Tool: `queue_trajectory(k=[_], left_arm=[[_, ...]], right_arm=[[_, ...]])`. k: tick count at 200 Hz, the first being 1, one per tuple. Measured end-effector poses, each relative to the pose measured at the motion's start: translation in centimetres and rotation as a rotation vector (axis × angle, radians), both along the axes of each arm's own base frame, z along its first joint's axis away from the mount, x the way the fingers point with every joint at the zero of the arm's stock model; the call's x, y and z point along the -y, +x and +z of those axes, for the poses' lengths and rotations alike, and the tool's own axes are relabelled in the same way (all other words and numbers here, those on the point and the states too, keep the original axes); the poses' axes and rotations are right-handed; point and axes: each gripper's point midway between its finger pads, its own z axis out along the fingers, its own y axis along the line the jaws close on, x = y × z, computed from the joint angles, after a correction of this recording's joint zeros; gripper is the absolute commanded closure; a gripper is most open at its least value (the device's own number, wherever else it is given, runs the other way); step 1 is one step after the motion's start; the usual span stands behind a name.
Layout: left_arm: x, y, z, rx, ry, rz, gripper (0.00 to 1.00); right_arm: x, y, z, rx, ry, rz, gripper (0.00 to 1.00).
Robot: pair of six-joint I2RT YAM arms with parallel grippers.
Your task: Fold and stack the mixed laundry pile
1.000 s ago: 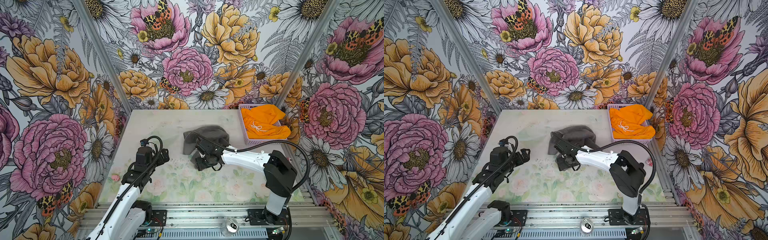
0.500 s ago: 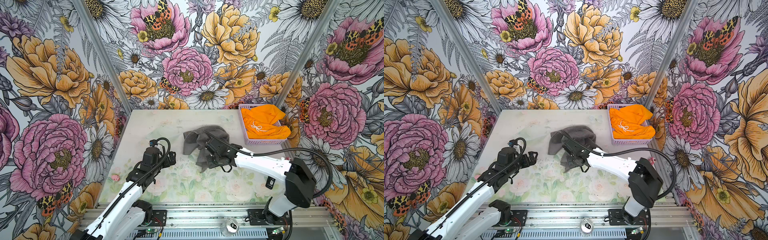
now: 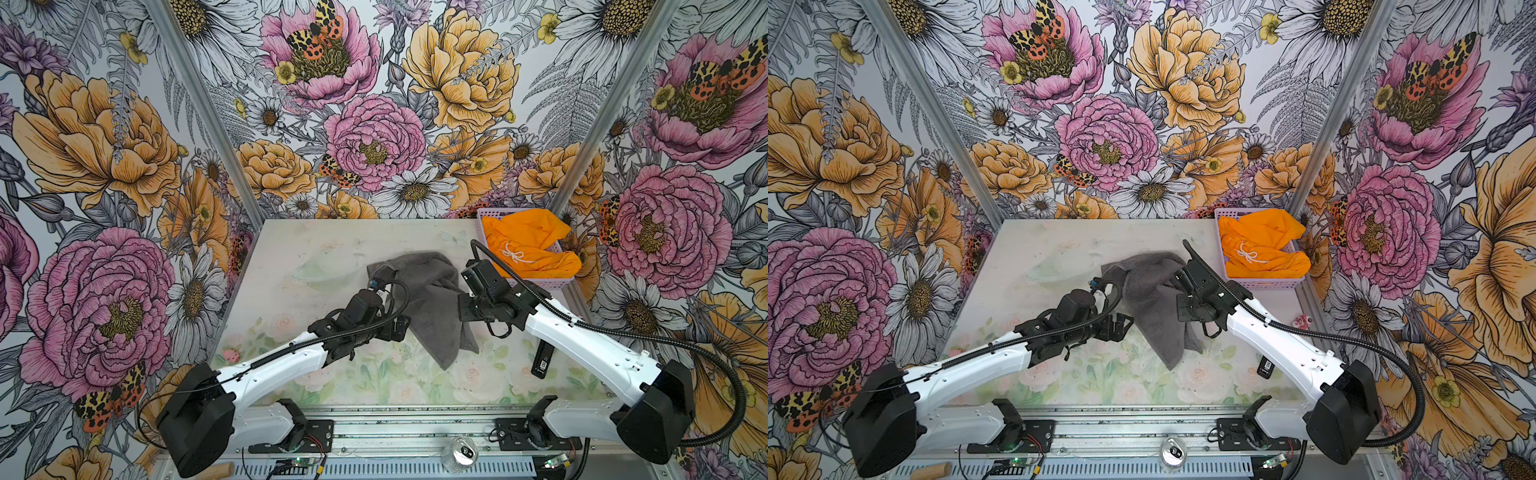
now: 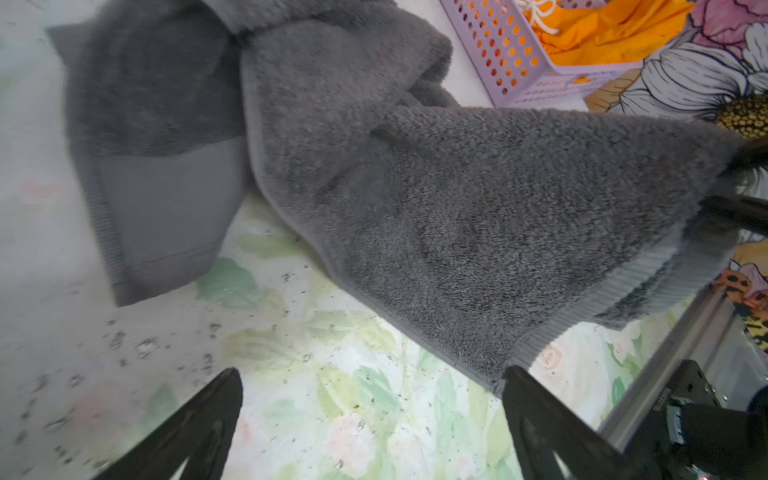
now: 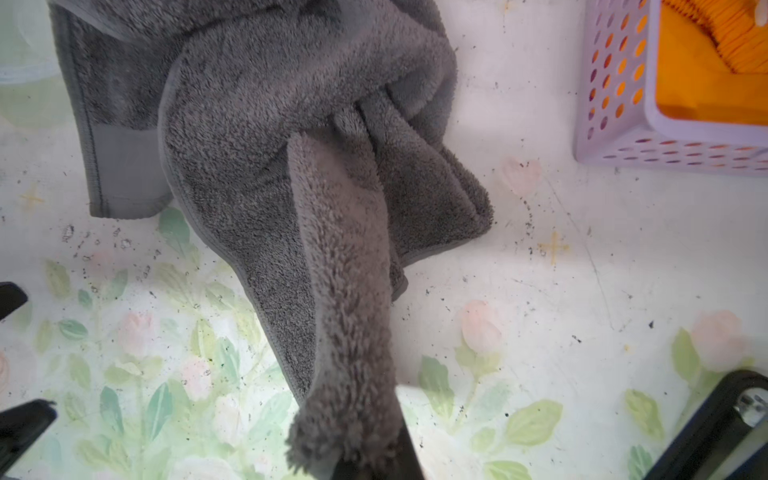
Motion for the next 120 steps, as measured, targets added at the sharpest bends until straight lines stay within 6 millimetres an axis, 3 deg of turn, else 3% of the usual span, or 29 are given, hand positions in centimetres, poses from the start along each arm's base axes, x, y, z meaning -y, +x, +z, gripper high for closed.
queue_trajectory(k=[41, 49, 63, 85, 120], left_arm=[[4.1, -2.3, -2.9, -0.087, 0.028, -0.132, 0.08], [4.7, -2.6, -3.3, -0.104, 0.034, -0.150, 0.09], [5.8, -2.9, -4.0, -0.131, 0.047, -0.173, 0.09], [7.4, -2.8, -5.5, -0.184, 0.080, -0.189, 0.12], [9.2, -1.5, -8.6, -0.281, 0.172, -0.170, 0.27]], right_arm=[[2.1, -3.1, -4.4, -0.142, -0.072, -0.040, 0.99], [2.8, -4.0, -5.5, -0.176, -0.096, -0.057, 0.93], [4.2, -5.4, -6.7, -0.221, -0.137, -0.096, 0.70], [5.6, -6.7, -6.5, -0.229, -0.153, -0.150, 0.50], [6.3, -6.8, -4.9, -0.175, -0.128, -0.191, 0.40]])
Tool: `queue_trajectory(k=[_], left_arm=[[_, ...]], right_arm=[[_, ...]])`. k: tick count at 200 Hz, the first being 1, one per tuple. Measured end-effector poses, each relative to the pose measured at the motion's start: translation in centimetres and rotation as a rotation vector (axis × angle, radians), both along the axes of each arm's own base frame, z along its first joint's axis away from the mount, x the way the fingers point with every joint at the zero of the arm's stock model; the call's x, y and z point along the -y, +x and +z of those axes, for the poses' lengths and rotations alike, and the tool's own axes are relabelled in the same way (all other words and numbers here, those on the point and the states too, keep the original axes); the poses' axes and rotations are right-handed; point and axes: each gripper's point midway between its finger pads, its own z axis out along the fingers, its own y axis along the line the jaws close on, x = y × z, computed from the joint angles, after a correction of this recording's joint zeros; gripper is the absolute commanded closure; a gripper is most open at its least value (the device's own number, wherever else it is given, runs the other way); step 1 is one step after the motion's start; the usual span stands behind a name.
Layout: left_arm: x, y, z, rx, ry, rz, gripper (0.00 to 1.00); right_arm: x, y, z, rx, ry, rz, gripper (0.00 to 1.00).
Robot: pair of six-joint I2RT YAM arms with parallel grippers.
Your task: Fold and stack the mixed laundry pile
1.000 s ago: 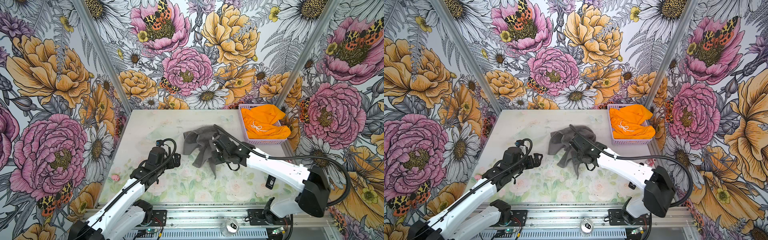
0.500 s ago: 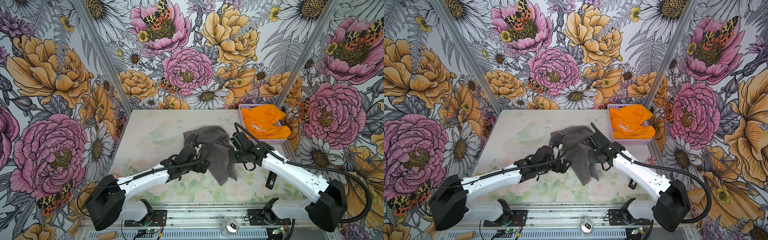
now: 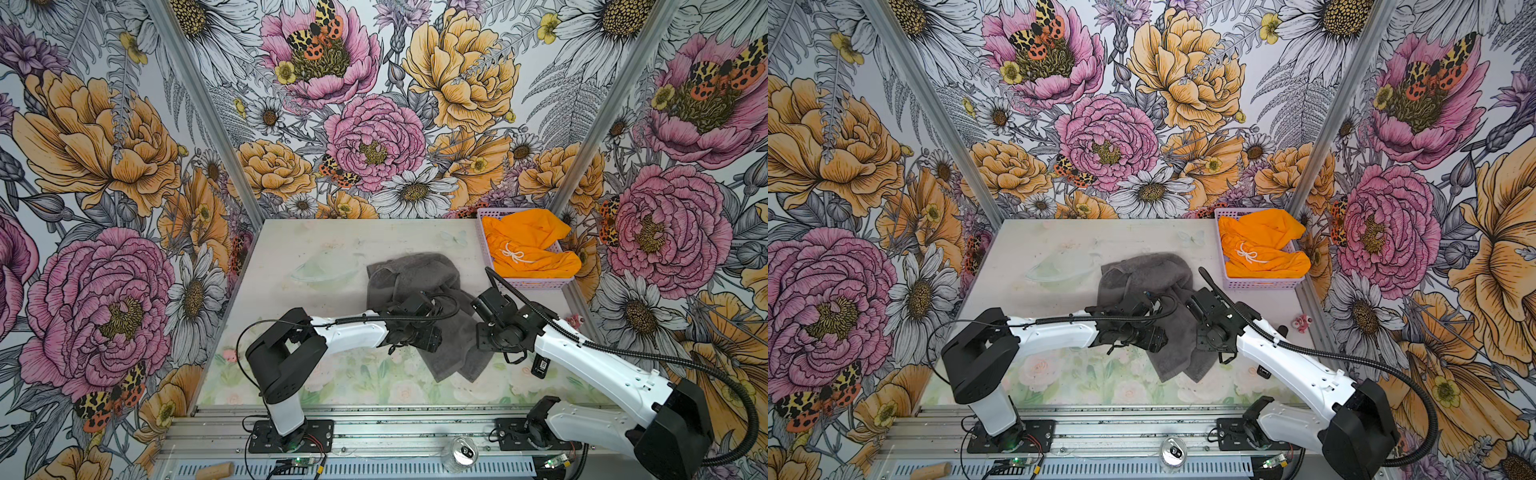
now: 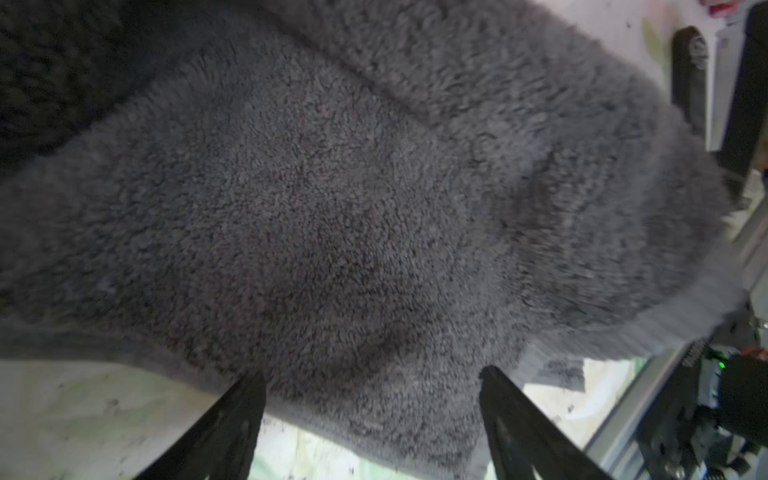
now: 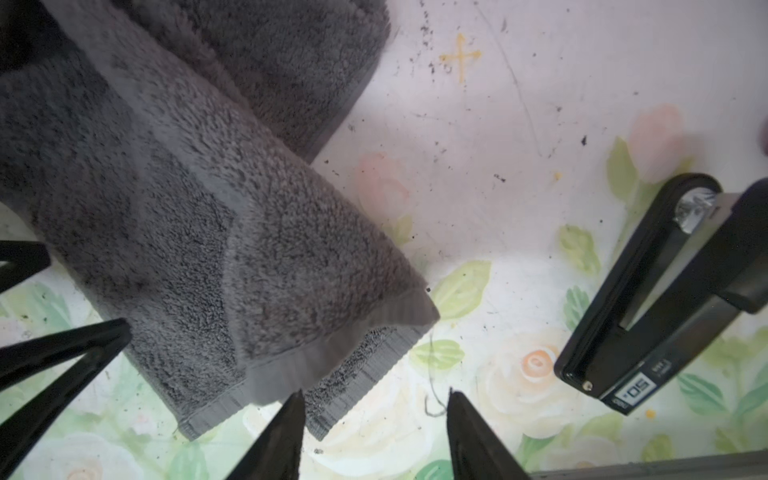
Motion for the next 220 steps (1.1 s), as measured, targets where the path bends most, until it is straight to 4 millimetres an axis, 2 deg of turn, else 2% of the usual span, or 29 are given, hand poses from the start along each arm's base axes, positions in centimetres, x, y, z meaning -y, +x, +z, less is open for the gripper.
queue_trajectory(k=[14, 39, 63, 83, 111, 132, 142, 165, 202, 220], left_arm=[[-0.2, 0.2, -1.6, -0.023, 0.060, 0.003, 0.33], [-0.7, 0.5, -1.9, -0.025, 0.107, 0.010, 0.39], [-1.9, 1.6, -2.0, -0.029, 0.108, 0.039, 0.44], [-4.6, 3.7, -2.1, -0.028, 0.117, 0.103, 0.45], [-10.1, 7.8, -2.1, -0.022, 0.141, 0.248, 0.46], [-13.4, 9.4, -2.0, -0.020, 0.163, 0.325, 0.35], [-14.6, 9.3, -1.9, -0.021, 0.178, 0.340, 0.30], [-15.8, 6.9, -1.2, -0.046, 0.195, 0.340, 0.25], [-17.1, 2.2, 2.1, -0.042, 0.121, 0.362, 0.26], [-18.3, 0.1, 1.9, -0.065, 0.109, 0.393, 0.31]], right_arm=[[0.3, -0.1, 0.3, 0.012, -0.004, -0.011, 0.37], [0.7, -0.1, 0.8, 0.030, -0.006, -0.024, 0.37], [0.6, 0.3, 1.2, 0.047, -0.005, -0.027, 0.36], [0.2, 0.7, 1.2, 0.052, 0.000, -0.026, 0.36], [-0.6, 1.6, 0.5, 0.046, 0.005, -0.021, 0.35], [-1.6, 2.1, 0.0, 0.036, 0.009, -0.001, 0.35], [-2.3, 2.3, 0.0, 0.036, 0.017, 0.011, 0.35], [-3.4, 2.8, 0.4, 0.057, 0.042, 0.031, 0.35], [-4.3, 2.8, 0.5, 0.062, 0.073, 0.049, 0.35], [-4.6, 2.9, 0.5, 0.067, 0.086, 0.055, 0.35]])
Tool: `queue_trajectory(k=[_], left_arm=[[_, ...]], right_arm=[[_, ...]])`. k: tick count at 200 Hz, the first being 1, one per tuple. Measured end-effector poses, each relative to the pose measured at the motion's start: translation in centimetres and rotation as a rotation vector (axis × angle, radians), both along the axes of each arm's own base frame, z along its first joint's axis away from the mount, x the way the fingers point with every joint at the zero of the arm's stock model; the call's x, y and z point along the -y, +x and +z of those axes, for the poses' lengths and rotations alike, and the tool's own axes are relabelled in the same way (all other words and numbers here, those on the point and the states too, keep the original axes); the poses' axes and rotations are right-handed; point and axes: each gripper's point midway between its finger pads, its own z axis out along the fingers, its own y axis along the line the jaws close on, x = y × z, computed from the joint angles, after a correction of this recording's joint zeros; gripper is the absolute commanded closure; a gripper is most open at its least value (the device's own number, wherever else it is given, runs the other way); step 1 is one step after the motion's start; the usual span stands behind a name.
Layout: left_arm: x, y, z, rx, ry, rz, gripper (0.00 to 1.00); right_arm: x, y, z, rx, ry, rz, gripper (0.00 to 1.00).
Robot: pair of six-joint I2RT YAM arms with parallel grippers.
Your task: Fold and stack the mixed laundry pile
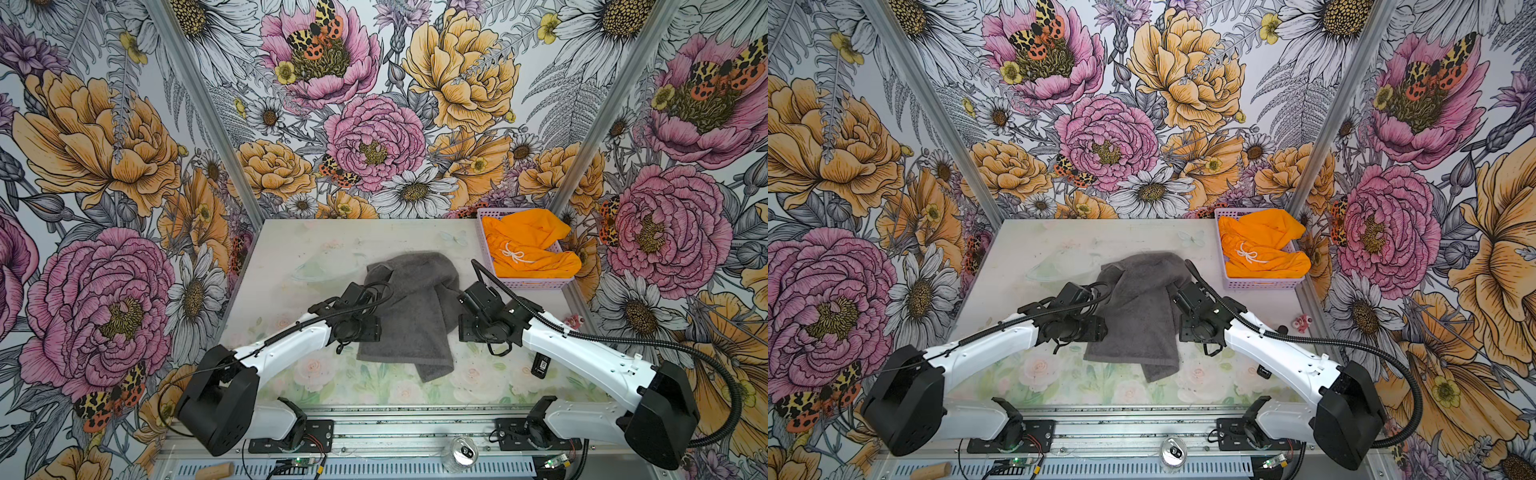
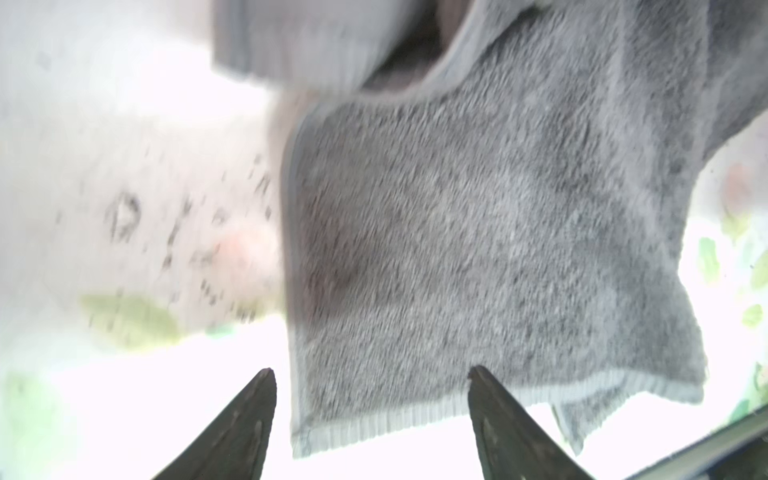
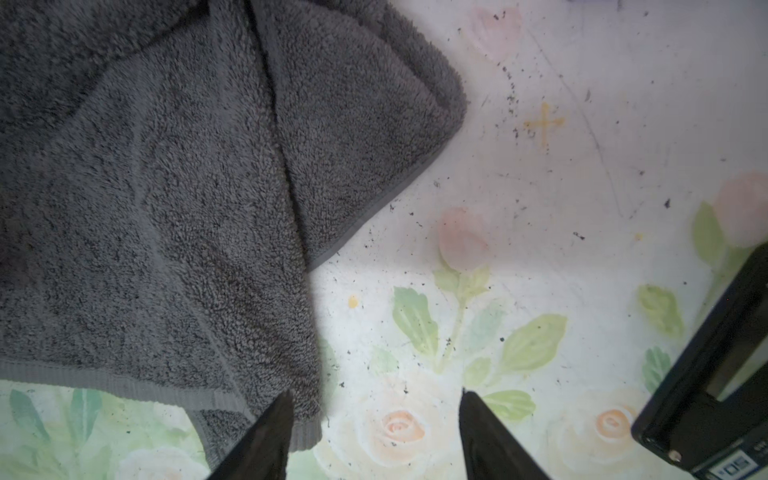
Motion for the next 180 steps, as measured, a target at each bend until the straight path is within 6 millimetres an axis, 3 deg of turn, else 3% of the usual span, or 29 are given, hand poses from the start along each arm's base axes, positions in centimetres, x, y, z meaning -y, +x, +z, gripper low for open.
queue_trajectory(k=[28, 45, 107, 127, 160, 180], left_arm=[[-2.0, -3.2, -3.1, -0.111, 0.042, 0.048, 0.38], [-2.5, -4.2, -4.2, -0.158, 0.064, 0.058, 0.42], [-1.3, -3.2, -4.4, -0.164, 0.058, 0.044, 0.51], [-0.8, -3.0, -4.6, -0.157, 0.055, 0.030, 0.64], [-0.2, -2.6, -4.8, -0.143, 0.046, 0.017, 1.00], [-0.3, -2.6, -4.6, -0.133, 0.034, 0.030, 1.00]], right_arm=[[-0.5, 0.2, -0.2, 0.002, 0.015, 0.007, 0.35], [-0.8, 0.4, -0.4, -0.002, 0.019, 0.009, 0.35], [-0.8, 0.2, -0.9, -0.003, 0.020, 0.012, 0.35], [-0.4, -0.3, -1.5, -0.016, 0.012, 0.008, 0.35], [-0.4, -0.9, -3.2, -0.040, 0.026, 0.006, 0.35], [-1.1, -0.8, -4.3, -0.048, 0.055, 0.005, 0.34]])
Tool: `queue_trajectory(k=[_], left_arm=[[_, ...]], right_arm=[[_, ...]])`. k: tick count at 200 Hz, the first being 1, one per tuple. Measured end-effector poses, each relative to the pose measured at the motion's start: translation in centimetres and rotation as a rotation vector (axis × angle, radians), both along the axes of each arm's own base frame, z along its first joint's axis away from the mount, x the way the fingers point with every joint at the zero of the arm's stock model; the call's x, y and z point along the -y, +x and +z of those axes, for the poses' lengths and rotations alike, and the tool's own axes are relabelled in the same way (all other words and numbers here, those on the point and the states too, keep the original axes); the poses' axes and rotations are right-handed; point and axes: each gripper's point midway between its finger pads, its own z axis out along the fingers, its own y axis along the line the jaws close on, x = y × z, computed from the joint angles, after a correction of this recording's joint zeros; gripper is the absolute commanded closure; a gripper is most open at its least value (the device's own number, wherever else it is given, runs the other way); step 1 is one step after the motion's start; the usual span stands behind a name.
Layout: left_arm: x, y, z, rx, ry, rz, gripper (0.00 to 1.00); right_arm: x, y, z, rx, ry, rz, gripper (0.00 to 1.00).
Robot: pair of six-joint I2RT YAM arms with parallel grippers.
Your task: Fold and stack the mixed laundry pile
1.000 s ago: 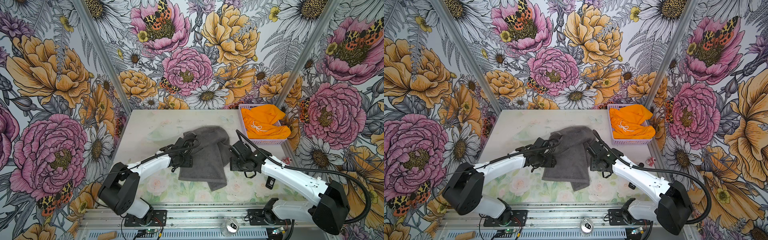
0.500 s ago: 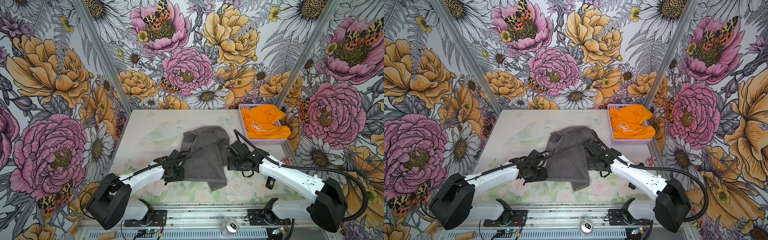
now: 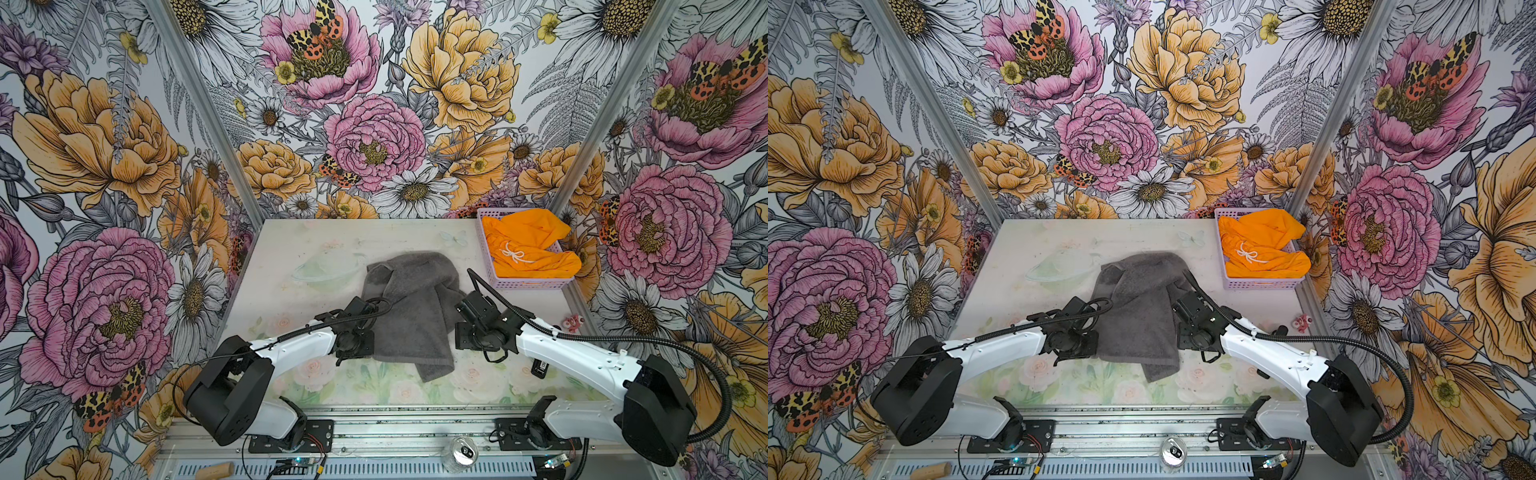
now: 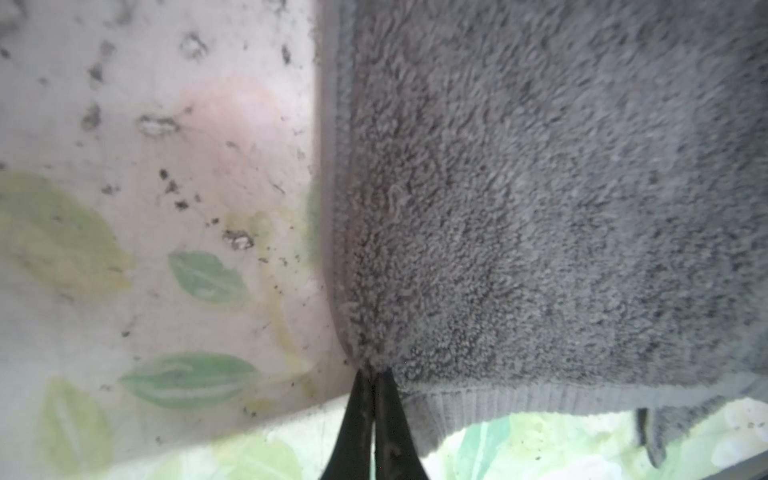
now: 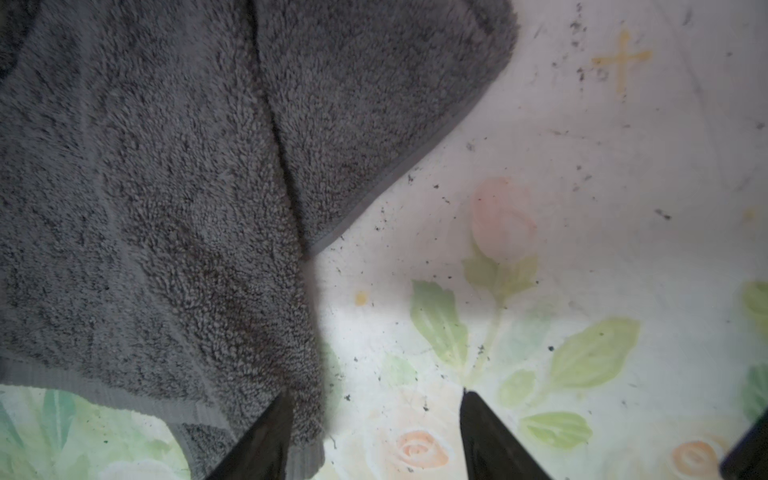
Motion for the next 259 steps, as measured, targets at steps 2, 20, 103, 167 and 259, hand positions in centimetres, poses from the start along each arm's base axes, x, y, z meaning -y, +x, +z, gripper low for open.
queue_trajectory(k=[2, 20, 103, 167, 259], left_arm=[[0.0, 0.0, 0.0, 0.001, -0.001, 0.002, 1.00], [-1.0, -0.3, 0.6, 0.005, -0.005, 0.030, 1.00], [-4.9, 1.2, 7.1, 0.151, -0.080, 0.188, 1.00], [-8.1, 1.9, 9.0, 0.216, -0.073, 0.304, 1.00], [-7.6, 1.7, 6.9, 0.164, -0.049, 0.294, 1.00]], right_arm=[[-0.1, 0.0, -0.1, -0.001, 0.003, 0.000, 0.34], [-0.8, 0.7, -1.2, -0.007, 0.010, -0.001, 0.31], [-3.7, 8.4, -5.4, 0.024, -0.014, -0.043, 0.59], [-0.5, 16.2, -4.8, 0.076, -0.105, -0.109, 1.00], [1.6, 25.3, 3.8, 0.247, -0.163, -0.049, 0.42]])
